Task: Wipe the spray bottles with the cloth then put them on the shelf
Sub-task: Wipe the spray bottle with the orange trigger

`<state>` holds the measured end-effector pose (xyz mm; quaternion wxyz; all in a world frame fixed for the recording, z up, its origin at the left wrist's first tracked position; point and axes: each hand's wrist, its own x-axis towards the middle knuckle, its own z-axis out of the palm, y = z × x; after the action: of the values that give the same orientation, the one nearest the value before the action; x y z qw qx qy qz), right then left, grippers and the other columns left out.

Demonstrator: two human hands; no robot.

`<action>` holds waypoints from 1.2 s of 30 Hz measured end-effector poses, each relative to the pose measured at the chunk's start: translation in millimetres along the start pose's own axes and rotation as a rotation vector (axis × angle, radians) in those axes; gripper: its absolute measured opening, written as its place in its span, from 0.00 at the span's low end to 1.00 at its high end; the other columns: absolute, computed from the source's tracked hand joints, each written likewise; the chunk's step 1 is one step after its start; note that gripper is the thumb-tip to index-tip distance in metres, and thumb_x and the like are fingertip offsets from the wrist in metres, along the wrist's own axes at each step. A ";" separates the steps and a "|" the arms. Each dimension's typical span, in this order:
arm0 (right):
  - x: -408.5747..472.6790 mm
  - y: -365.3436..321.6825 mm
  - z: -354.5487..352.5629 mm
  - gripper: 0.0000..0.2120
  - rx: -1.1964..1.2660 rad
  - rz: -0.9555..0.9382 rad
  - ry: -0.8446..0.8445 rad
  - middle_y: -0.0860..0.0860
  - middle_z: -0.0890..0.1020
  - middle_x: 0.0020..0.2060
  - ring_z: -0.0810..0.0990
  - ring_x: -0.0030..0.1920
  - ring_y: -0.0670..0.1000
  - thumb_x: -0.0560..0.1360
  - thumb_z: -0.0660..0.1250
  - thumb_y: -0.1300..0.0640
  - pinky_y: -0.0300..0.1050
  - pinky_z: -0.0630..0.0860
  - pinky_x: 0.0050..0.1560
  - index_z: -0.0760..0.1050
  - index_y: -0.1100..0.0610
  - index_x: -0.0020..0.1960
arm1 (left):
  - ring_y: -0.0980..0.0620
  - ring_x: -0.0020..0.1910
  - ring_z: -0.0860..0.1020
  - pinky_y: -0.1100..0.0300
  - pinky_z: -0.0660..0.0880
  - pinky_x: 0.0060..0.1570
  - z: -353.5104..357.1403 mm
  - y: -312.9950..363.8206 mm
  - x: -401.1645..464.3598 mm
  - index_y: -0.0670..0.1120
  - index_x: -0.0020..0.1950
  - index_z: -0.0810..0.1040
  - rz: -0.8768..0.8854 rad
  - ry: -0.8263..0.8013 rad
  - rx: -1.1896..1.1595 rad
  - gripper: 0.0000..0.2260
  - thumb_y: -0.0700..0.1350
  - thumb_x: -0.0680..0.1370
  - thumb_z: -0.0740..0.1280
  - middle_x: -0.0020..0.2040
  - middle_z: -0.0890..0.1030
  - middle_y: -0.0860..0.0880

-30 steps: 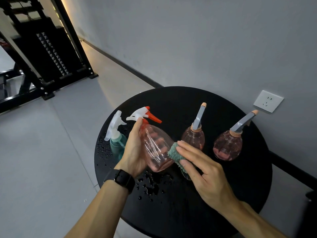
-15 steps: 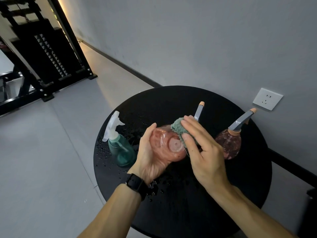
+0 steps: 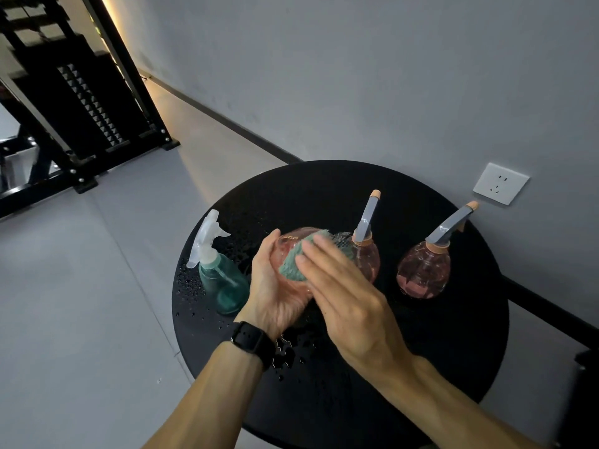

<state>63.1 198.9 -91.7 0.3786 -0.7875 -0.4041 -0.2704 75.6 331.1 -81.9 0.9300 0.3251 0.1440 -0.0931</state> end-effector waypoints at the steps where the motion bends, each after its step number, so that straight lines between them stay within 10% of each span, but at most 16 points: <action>1: -3.4 -0.2 0.4 0.21 -0.003 -0.018 -0.019 0.58 0.72 0.68 0.67 0.73 0.54 0.75 0.68 0.72 0.52 0.72 0.68 0.71 0.65 0.67 | 0.47 0.40 0.84 0.56 0.82 0.43 -0.5 1.1 -0.1 0.38 0.44 0.85 -0.001 0.005 0.001 0.29 0.58 0.82 0.55 0.41 0.84 0.42; 18: 0.5 13.9 -18.4 0.19 -0.016 0.125 0.106 0.59 0.75 0.66 0.70 0.71 0.55 0.75 0.67 0.72 0.50 0.71 0.69 0.73 0.67 0.65 | 0.44 0.49 0.84 0.49 0.81 0.48 5.0 5.1 -5.8 0.38 0.56 0.84 -0.018 0.009 0.113 0.25 0.57 0.81 0.57 0.55 0.83 0.38; 29: -8.3 -0.2 -9.0 0.19 0.088 -0.027 -0.038 0.58 0.75 0.67 0.68 0.72 0.54 0.75 0.67 0.72 0.51 0.72 0.68 0.73 0.66 0.65 | 0.49 0.33 0.82 0.58 0.80 0.34 0.4 9.6 -4.6 0.39 0.41 0.85 -0.009 0.001 0.117 0.28 0.58 0.82 0.55 0.36 0.82 0.43; 36: -28.6 7.5 -14.4 0.19 0.089 -0.094 -0.091 0.56 0.76 0.65 0.71 0.71 0.54 0.75 0.68 0.72 0.50 0.73 0.66 0.74 0.64 0.65 | 0.46 0.39 0.82 0.52 0.80 0.45 -5.6 21.7 -5.5 0.43 0.41 0.82 0.106 0.053 0.102 0.15 0.50 0.80 0.63 0.38 0.81 0.44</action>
<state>52.6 171.8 -107.3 0.3815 -0.7616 -0.4690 -0.2333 75.1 351.8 -71.7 0.9119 0.3813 0.1460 -0.0422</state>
